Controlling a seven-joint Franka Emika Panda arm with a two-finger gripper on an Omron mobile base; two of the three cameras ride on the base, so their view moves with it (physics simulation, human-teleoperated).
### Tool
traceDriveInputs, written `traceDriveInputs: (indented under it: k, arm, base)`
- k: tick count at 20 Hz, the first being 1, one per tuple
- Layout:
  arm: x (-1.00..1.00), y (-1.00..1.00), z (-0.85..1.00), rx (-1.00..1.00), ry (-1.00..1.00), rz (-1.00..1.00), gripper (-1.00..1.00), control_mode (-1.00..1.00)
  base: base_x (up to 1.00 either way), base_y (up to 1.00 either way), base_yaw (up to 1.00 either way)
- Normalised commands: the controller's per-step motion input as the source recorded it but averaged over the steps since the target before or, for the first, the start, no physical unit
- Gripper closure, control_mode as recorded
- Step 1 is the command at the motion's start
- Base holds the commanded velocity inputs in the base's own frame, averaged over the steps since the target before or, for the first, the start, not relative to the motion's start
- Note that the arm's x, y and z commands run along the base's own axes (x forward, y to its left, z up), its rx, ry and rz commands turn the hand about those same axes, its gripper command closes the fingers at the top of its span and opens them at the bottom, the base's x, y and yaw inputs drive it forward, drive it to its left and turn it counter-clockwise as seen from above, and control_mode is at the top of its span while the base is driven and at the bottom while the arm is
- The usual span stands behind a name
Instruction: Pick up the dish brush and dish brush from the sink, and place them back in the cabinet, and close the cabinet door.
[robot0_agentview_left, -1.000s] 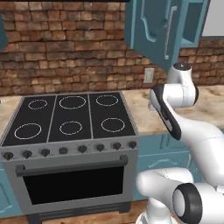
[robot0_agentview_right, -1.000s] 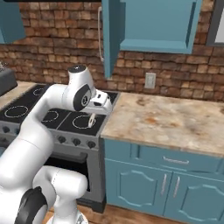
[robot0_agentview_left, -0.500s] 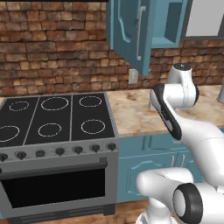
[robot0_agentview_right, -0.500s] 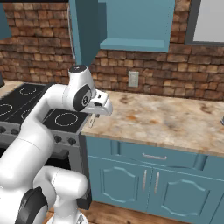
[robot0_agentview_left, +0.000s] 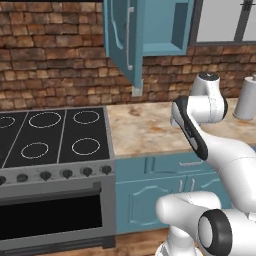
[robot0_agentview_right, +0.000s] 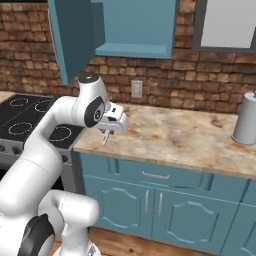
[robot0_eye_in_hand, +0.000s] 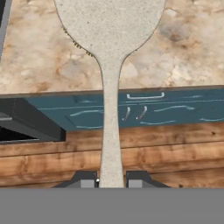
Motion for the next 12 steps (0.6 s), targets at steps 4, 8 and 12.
traceDriveInputs:
  k: [4,8,12]
  arm:
    - [0.0,0.0,0.0,0.0,0.0,0.0,1.0,1.0]
    - [0.0,0.0,0.0,0.0,0.0,0.0,1.0,1.0]
    - [0.0,0.0,0.0,0.0,0.0,0.0,1.0,1.0]
  base:
    - [0.21,-0.43,-0.01]
    - [0.24,-0.38,-0.02]
    - [0.28,-0.32,-0.05]
